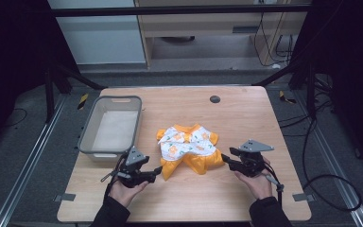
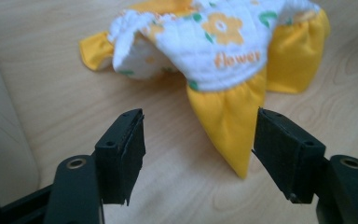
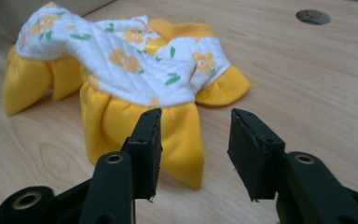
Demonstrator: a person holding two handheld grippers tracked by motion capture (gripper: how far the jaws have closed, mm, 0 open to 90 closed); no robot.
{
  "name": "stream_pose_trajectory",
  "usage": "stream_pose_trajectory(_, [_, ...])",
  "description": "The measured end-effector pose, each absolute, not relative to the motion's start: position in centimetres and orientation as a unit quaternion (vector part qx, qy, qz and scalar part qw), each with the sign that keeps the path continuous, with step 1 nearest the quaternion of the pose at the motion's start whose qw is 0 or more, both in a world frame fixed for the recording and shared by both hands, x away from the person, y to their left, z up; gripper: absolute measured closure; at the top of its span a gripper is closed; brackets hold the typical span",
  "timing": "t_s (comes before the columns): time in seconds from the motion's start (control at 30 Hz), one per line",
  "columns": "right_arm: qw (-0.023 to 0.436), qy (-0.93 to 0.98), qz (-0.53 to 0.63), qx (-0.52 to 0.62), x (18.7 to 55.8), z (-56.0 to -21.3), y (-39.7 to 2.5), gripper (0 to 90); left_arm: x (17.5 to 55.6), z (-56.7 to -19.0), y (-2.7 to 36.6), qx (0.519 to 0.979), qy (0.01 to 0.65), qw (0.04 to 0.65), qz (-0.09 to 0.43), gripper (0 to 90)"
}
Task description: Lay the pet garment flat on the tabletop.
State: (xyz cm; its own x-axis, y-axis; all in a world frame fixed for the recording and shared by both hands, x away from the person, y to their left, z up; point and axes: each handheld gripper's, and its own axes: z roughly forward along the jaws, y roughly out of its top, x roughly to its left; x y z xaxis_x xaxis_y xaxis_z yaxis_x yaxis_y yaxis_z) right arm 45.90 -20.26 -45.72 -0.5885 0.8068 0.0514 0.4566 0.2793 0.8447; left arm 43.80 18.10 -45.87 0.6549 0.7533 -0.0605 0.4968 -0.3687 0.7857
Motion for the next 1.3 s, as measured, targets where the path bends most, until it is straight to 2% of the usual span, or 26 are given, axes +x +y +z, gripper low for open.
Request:
stream_pose_trajectory(0.37, [0.181,0.795,0.405,0.414,46.7,-49.0,-19.5,48.5,44.2,-48.2,16.1,0.828,0.384,0.384,0.139,32.4])
stream_pose_trajectory(0.5, [0.170,0.793,0.406,0.421,47.5,-49.5,-18.9,52.7,44.5,-48.4,15.5,0.828,0.383,0.390,0.124,42.8])
stream_pose_trajectory(0.6, [0.163,0.800,0.399,0.418,47.6,-49.4,-18.6,63.6,44.5,-48.5,15.0,0.835,0.381,0.381,0.113,58.5])
stream_pose_trajectory(0.7, [0.155,0.805,0.389,0.420,47.4,-49.2,-18.5,79.6,44.6,-48.5,14.7,0.838,0.379,0.379,0.098,73.3])
stream_pose_trajectory(0.8, [0.146,0.809,0.387,0.418,47.3,-49.0,-18.6,86.2,44.6,-48.3,14.7,0.840,0.377,0.379,0.089,80.7])
stream_pose_trajectory(0.97, [0.138,0.806,0.405,0.408,46.5,-47.7,-18.9,87.4,44.0,-47.2,15.2,0.838,0.372,0.390,0.087,83.0])
stream_pose_trajectory(1.3, [0.111,0.794,0.465,0.375,41.9,-43.5,-20.3,87.3,41.1,-43.8,18.9,0.826,0.356,0.433,0.061,82.9])
